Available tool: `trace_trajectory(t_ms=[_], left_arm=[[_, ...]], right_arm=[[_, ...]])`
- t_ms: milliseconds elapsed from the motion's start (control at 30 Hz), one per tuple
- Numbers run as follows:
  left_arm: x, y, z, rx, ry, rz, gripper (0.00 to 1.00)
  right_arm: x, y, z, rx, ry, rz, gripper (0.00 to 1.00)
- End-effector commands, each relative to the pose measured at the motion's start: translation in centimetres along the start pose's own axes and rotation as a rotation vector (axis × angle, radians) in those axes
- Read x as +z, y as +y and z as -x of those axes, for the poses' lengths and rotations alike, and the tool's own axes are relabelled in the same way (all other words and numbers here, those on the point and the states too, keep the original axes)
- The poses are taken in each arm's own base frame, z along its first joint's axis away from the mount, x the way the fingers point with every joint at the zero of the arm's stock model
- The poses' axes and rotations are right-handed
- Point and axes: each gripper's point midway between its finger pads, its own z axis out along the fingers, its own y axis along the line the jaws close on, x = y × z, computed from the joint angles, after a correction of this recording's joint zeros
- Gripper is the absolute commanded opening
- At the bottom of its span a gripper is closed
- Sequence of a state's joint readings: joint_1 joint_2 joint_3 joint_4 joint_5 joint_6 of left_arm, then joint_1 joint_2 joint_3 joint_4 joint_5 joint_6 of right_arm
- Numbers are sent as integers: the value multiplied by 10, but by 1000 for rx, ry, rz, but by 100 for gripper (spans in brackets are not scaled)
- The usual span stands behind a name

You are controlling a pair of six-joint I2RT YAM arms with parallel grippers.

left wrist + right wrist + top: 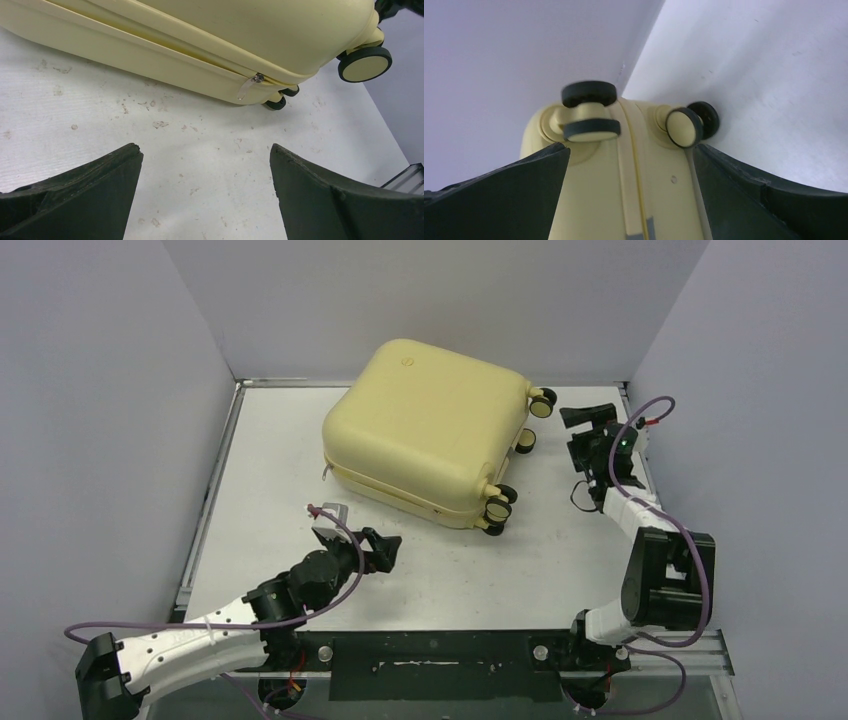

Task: Pack the luggage
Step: Zip the luggage at the center of the board.

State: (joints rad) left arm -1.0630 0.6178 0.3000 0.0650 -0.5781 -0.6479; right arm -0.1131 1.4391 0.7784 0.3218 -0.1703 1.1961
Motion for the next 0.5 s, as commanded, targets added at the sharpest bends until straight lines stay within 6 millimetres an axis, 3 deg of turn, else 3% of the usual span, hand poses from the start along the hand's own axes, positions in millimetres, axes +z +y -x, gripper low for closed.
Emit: trace_trajectory(t_ms=[0,67,233,467], left_arm=[[2,-7,5,-41,-21,-30,97],[3,-7,4,-39,-20,-27,97],[7,-10,-1,-23,1,-34,97],[5,-8,-2,-14,10,-31,97]], right_arm=[[19,80,32,12,-54,205,100],[39,88,31,12,-21,202,100],[81,92,2,21,146,181,100],[100,90,-42,-16,285,150,100]])
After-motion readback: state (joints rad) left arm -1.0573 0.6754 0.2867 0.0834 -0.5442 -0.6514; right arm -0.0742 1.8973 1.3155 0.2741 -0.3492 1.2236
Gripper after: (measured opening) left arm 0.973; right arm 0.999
